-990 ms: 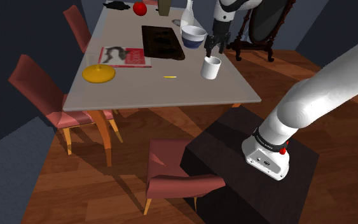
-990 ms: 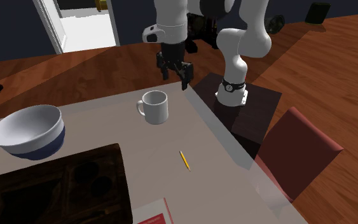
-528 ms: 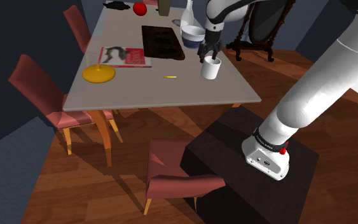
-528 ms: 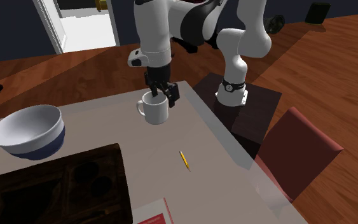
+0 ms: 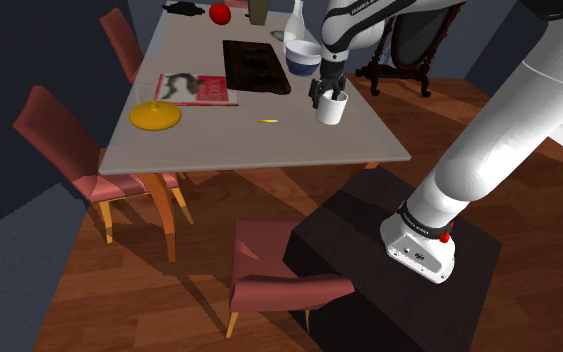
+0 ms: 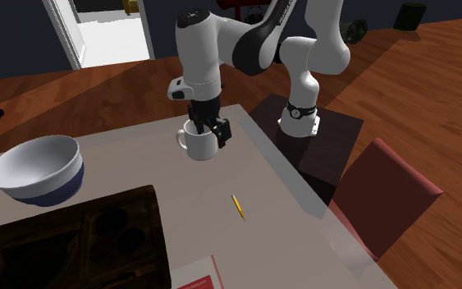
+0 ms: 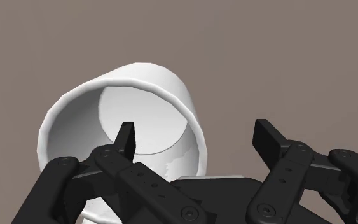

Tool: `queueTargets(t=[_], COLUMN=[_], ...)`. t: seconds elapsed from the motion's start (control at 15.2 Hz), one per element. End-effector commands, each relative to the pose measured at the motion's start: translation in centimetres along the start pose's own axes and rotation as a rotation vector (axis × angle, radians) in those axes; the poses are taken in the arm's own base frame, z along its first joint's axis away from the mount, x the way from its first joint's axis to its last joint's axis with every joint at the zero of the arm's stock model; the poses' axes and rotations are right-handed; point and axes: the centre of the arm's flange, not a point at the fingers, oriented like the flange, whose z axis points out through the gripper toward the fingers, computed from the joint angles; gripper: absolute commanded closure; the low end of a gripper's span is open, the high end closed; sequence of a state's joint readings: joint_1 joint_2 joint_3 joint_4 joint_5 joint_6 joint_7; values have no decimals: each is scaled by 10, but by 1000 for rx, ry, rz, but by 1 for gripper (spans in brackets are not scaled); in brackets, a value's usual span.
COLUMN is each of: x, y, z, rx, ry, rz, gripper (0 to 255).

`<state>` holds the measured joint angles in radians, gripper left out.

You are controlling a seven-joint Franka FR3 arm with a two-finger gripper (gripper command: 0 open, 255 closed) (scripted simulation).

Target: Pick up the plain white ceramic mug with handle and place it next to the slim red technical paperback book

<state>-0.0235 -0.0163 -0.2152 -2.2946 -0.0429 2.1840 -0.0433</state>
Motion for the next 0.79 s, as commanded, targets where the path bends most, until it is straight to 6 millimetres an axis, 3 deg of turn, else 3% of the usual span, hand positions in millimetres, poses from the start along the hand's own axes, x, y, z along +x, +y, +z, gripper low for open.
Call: queueTargets(t=[0.0,0.33,0.4,0.73], x=[0,0,0,0], y=[0,0,0,0], z=[1,1,1,1], rx=[0,0,0,0], ry=[0,0,0,0], rz=[0,0,0,0], gripper=[0,0,255,255])
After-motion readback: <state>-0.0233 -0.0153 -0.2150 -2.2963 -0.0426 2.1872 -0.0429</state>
